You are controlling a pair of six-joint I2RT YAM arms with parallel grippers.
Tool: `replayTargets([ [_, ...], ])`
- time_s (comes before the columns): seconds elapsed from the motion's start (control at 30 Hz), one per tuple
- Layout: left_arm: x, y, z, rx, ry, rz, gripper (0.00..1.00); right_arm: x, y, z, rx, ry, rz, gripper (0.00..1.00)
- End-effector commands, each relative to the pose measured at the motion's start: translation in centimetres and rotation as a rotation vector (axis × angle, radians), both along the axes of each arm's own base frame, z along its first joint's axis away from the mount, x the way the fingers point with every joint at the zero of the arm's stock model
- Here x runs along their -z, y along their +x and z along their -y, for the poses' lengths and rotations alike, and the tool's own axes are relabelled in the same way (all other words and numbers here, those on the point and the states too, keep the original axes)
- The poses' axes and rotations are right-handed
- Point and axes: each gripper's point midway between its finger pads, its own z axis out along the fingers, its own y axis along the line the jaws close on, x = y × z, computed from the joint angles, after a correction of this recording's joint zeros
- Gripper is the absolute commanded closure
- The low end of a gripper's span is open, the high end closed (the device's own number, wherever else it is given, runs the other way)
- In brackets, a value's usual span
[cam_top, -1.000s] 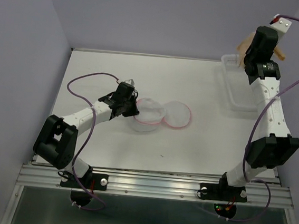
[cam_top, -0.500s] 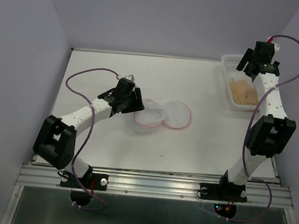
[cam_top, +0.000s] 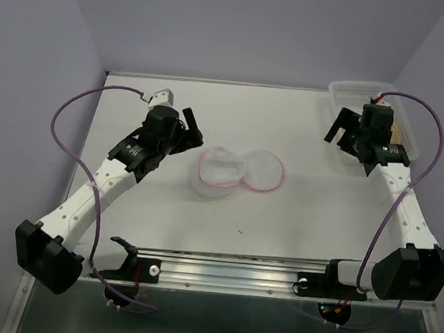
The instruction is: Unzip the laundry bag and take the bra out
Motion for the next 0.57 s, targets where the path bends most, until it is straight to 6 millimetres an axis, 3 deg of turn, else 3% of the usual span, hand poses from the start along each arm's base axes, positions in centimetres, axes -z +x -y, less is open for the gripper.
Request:
replayTargets([
  [0.0,0.7,-2.0,-4.9,-0.194,0.078,-0.021,0.01,3.4,-2.2,-4.9,-0.135,0.034,-0.046,0.0],
  [0.07,0.7,-3.1,-6.0,-0.248,0.056,-0.023,0.01,4.3,-2.9,-5.0,-0.112,0.072,-0.051,0.0],
  [0.1,1.6,-3.7,-6.6,-0.261,0.071,-0.043,0.01,5.6,-3.5,-5.0,-0.101,0.084,-0.077,0.0],
  [0.2,1.4,-4.8,-7.4,-0.278,0.049,-0.019,0.01,6.1,-3.8,-4.1,-0.033,0.076,-0.074,0.0],
  [0.43,0.9,-4.9,-6.5,-0.245,0.002,-0.013,0.01,4.8,-3.5,-4.9,-0.053,0.126,0.023,0.0],
  [0.53,1.0,-4.8,-6.6,-0.251,0.007,-0.013,0.01,4.4,-3.3,-4.0,-0.035,0.082,0.051,0.0],
])
